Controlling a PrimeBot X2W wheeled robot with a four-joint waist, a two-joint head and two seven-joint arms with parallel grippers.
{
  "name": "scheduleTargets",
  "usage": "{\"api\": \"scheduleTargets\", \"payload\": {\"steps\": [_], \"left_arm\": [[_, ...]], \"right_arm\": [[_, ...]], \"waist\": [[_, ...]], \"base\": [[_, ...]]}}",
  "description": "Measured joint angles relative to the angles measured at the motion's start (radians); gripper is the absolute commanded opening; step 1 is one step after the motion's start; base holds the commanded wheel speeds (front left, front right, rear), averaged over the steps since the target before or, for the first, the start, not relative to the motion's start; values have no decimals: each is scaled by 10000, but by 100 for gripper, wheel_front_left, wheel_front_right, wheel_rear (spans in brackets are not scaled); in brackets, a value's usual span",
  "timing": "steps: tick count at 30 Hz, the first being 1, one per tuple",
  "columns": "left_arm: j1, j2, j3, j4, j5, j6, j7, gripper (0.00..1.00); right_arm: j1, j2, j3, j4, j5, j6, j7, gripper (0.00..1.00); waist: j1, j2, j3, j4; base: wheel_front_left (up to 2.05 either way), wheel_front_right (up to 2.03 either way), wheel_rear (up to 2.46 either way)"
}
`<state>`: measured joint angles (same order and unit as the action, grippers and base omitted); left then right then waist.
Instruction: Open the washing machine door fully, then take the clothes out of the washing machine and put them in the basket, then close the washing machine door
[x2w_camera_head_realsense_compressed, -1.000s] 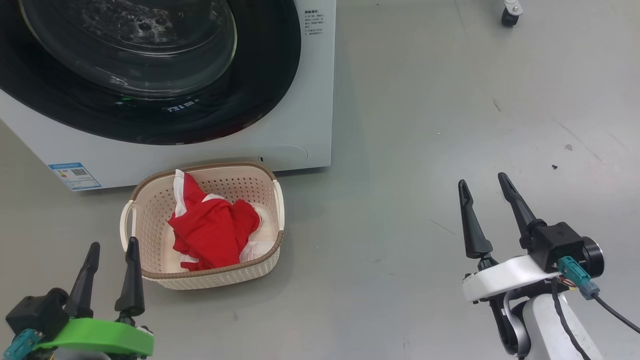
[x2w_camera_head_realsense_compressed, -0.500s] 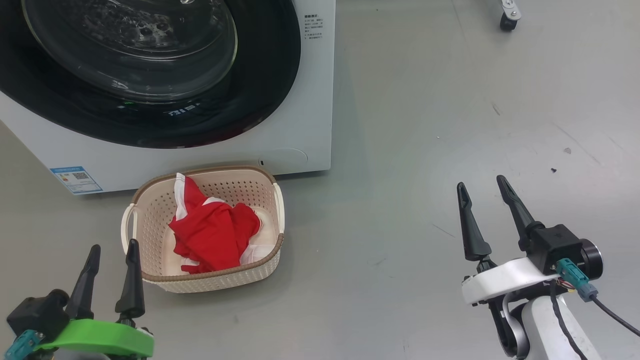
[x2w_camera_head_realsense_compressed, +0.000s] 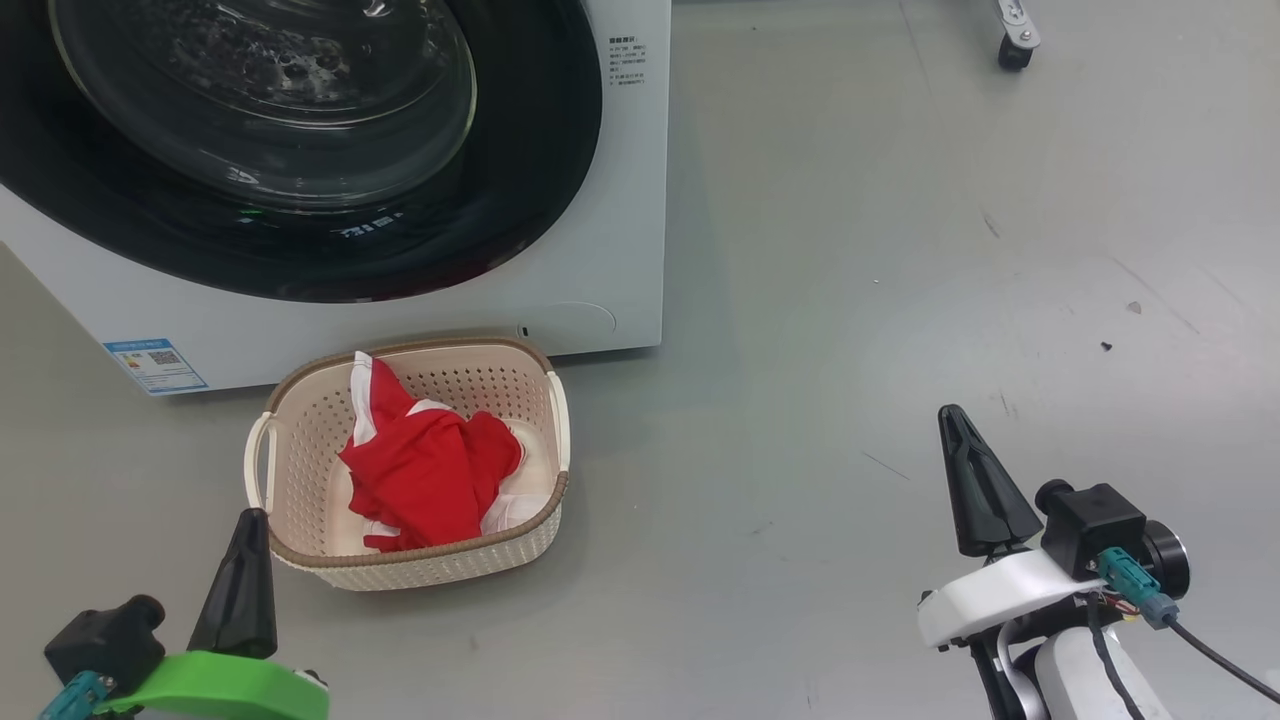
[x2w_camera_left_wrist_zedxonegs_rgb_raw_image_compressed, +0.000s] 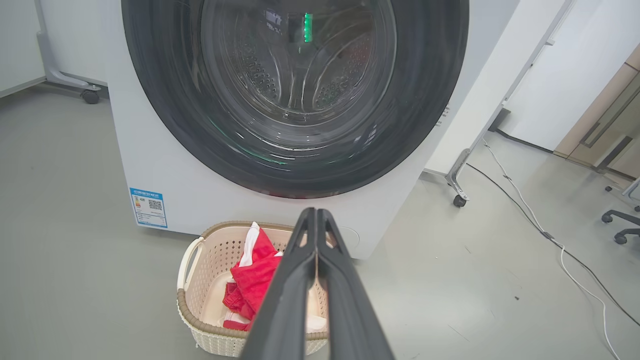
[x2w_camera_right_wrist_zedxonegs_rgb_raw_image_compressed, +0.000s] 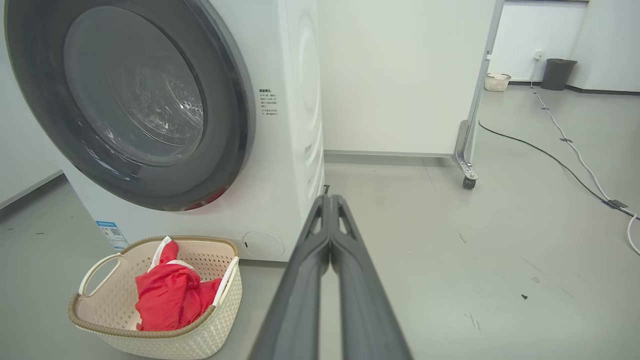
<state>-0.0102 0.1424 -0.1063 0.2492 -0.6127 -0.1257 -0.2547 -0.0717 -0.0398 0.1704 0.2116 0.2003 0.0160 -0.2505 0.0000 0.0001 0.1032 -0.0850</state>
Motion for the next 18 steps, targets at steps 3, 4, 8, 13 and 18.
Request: {"api": "scheduleTargets", "payload": {"steps": [3, 4, 8, 13, 18], "left_arm": [[21, -2, 2, -6, -167, 0, 61, 0], [36, -2, 2, -8, -270, 0, 71, 0], [62, -12, 13, -10, -583, 0, 163, 0], [62, -38, 59, -10, -1120, 0, 263, 0], [63, -65, 125, -12, -1611, 0, 470, 0]], "right_arm": [[0, 0, 2, -17, 90, 2, 0, 0], [1, 0, 4, -27, 157, 4, 0, 0], [60, 0, 8, -109, 568, 31, 0, 0], [239, 0, 21, -171, 1154, 81, 2, 0], [239, 0, -36, -265, 2023, 127, 127, 0]], "waist": [[0, 0, -7, 7], [0, 0, -13, 12], [0, 0, -51, 41], [0, -1, -109, 89], [0, 0, -157, 135]], "base": [[0, 0, 0], [0, 0, 0], [0, 0, 0], [0, 0, 0], [0, 0, 0]]}}
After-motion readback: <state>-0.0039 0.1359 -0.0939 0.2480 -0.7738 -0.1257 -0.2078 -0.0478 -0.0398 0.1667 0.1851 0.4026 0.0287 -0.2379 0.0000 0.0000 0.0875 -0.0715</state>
